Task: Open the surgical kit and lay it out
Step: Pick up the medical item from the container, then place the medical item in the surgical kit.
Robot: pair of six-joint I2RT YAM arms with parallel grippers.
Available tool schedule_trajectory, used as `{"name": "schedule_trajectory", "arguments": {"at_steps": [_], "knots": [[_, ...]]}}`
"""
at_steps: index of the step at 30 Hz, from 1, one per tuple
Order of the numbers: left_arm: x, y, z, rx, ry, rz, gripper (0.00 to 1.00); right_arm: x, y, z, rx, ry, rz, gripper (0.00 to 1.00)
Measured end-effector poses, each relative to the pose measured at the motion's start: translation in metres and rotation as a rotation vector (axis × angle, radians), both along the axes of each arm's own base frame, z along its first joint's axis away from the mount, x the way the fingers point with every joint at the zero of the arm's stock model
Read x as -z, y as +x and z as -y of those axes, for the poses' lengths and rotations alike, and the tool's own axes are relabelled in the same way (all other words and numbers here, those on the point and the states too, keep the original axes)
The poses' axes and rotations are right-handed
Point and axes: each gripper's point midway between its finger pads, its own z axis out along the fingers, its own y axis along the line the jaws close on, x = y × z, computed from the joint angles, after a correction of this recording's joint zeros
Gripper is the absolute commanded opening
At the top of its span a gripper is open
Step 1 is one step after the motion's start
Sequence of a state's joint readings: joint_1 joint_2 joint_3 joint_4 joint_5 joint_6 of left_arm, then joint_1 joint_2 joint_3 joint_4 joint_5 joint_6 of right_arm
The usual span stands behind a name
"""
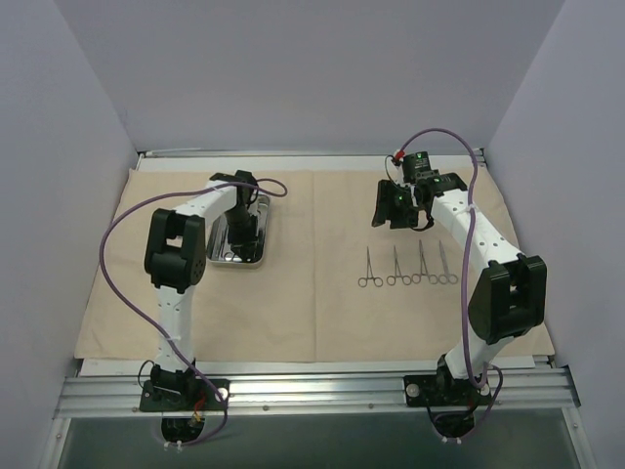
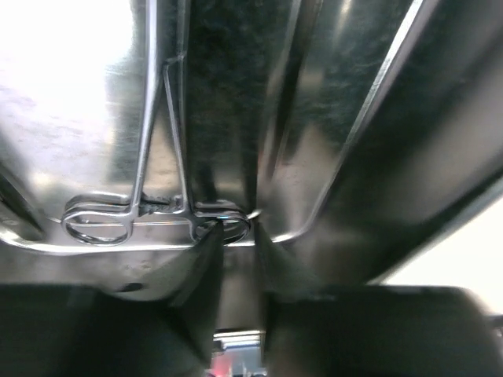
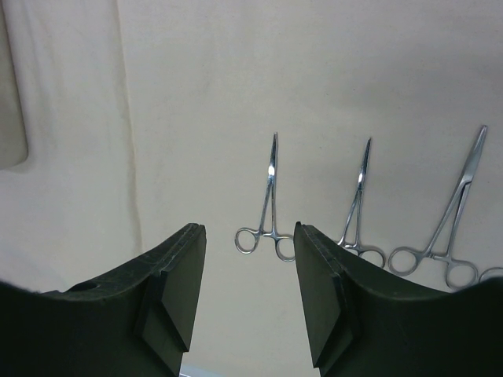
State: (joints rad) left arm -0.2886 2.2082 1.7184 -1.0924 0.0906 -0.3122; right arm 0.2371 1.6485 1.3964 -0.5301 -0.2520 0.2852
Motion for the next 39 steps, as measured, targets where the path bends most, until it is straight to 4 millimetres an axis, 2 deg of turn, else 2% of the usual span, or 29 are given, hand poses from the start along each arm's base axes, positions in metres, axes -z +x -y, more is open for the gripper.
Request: {"name": "schedule_trajectory", "arguments": {"at_steps": [3, 7, 11, 16, 18, 25, 28, 30, 35, 39], "knots": [[0.0, 0.002, -0.001, 0.004, 0.012, -0.012, 0.18, 0.0, -0.001, 0.0, 0.001, 0.0, -0.002, 0.49], [-0.002, 0.01, 0.0, 0.01, 0.016, -0.002, 0.03, 0.0, -0.001, 0.0, 0.002, 0.0, -0.001, 0.49], [-0.012, 0.032, 0.004, 0.015, 0.008, 0.062, 0.02, 0.0, -0.001, 0.0, 0.002, 0.0, -0.001, 0.49], [-0.041, 0.06, 0.012, 0.017, -0.022, 0.163, 0.02, 0.0, -0.001, 0.0, 0.002, 0.001, -0.001, 0.49], [-0.05, 0.065, 0.015, 0.018, -0.035, 0.186, 0.02, 0.0, -0.001, 0.0, 0.002, 0.001, -0.001, 0.49], [-0.057, 0.056, 0.015, 0.018, -0.053, 0.161, 0.02, -0.001, -0.003, -0.006, -0.014, 0.014, -0.002, 0.48], [-0.066, 0.05, 0.015, 0.019, -0.071, 0.161, 0.02, -0.001, -0.004, -0.012, -0.031, 0.026, -0.003, 0.47], [-0.08, 0.048, 0.013, 0.016, -0.087, 0.178, 0.02, -0.002, -0.005, -0.019, -0.046, 0.036, -0.006, 0.45], [-0.128, 0.045, 0.005, -0.003, -0.133, 0.28, 0.02, -0.006, 0.001, -0.037, -0.076, 0.072, 0.0, 0.43], [-0.157, 0.036, 0.0, -0.018, -0.181, 0.338, 0.02, -0.009, 0.003, -0.049, -0.099, 0.082, 0.009, 0.42]]}}
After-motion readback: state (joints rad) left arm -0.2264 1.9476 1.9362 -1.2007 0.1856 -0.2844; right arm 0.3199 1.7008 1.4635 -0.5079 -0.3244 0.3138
